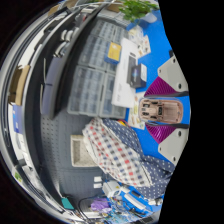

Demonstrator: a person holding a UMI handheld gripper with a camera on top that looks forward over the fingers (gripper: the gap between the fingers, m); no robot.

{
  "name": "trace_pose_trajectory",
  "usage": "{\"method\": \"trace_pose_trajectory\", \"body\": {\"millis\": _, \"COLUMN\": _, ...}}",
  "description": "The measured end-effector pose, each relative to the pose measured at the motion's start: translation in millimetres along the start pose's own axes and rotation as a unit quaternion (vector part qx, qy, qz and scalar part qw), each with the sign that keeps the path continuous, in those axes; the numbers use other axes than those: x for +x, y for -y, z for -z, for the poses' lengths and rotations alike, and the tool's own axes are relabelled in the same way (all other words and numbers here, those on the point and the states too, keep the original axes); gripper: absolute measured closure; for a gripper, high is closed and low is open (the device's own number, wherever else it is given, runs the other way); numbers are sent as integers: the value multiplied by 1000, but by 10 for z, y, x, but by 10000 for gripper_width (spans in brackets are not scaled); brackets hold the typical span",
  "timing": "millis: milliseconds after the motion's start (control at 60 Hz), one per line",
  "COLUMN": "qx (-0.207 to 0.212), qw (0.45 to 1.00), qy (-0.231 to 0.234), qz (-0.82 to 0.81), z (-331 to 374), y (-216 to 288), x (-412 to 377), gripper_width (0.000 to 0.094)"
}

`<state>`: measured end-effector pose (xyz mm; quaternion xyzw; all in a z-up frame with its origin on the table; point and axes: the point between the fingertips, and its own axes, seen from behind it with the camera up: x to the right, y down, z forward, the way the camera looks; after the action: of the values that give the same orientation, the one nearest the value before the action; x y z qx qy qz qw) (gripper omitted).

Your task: Arrange mouse

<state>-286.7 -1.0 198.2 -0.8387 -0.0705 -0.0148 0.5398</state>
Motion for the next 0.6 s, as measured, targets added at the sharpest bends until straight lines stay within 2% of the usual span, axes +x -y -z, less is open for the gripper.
{"method": "trace_pose_trajectory", "body": {"millis": 117, "qx": 26, "qw": 999, "qy": -29, "qz": -3, "z": 195, "y": 234, "x": 730, "gripper_width": 568}}
{"method": "trace_pose_trajectory", "body": {"millis": 217, "qx": 26, "qw": 999, "qy": -31, "qz": -24, "z": 233, "y": 87, "x": 1274, "gripper_width": 567}}
{"method": "trace_pose_trajectory", "body": {"millis": 300, "qx": 2, "qw": 999, "qy": -35, "qz": -33, "z": 158, "y": -274, "x": 1709, "gripper_width": 571}}
{"method": "trace_pose_trajectory", "body": {"millis": 417, "qx": -55, "qw": 997, "qy": -24, "qz": -43, "z": -65, "y": -1034, "x": 2056, "gripper_width": 571}}
{"method": "trace_pose_trajectory", "body": {"millis": 600, "qx": -109, "qw": 993, "qy": 13, "qz": -54, "z": -329, "y": -1891, "x": 2090, "gripper_width": 572}}
